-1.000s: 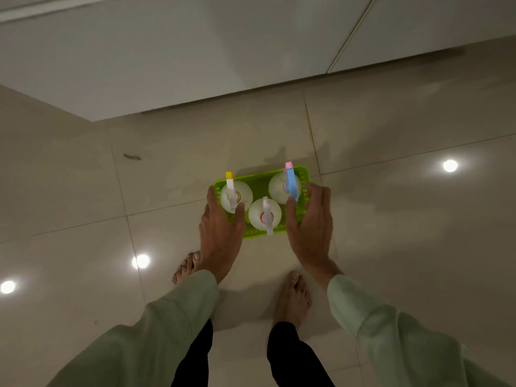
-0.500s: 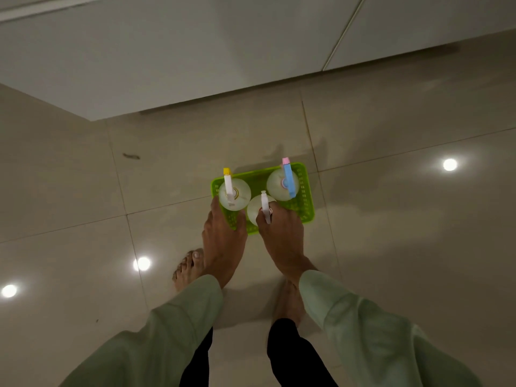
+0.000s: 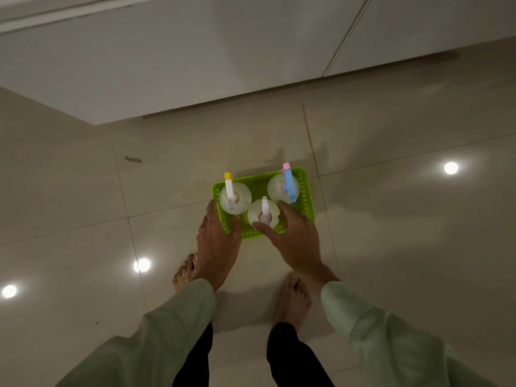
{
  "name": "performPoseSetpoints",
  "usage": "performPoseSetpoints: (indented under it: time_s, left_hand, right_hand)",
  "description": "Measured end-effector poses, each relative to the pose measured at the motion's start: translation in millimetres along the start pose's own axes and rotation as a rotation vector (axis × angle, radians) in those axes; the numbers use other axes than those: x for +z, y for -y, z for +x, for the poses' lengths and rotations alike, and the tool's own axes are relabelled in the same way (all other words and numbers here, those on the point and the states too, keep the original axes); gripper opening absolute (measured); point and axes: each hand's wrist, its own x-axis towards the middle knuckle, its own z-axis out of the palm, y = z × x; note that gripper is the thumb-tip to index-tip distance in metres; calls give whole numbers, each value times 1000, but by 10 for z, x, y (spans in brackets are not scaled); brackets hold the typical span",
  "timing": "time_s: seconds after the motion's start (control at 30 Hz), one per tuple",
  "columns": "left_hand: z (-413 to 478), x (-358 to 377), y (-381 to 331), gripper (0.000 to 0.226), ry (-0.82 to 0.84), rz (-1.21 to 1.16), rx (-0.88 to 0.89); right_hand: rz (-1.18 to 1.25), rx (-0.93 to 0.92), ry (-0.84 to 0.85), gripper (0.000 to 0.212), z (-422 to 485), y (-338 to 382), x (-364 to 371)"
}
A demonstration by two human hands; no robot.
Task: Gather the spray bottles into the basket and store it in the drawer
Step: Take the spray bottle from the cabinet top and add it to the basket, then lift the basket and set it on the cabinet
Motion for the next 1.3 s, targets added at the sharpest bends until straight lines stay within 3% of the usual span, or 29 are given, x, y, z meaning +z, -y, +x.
performPoseSetpoints:
  time_s: [0.2, 0.4, 0.53, 0.73, 0.9, 1.3]
  left_hand:
    - [173, 34, 299, 64, 29, 26, -139]
    - [472, 263, 562, 67, 154, 52, -249]
    - [660, 397, 650, 66, 222, 30, -226]
    - [754, 430, 707, 60, 111, 72, -171]
    - [693, 218, 583, 60, 68, 59, -115]
    - [-57, -1650, -898, 63, -1, -68, -16]
  right_hand:
    - [136, 250, -190, 50, 121, -485, -136]
    - [188, 503, 132, 71, 527, -797, 28]
    - [204, 478, 193, 58, 699, -834, 123]
    - [147, 447, 118, 43, 772, -895, 169]
    - [141, 359, 78, 44, 697, -761, -26]
    - [192, 132, 27, 42, 455, 897, -1830]
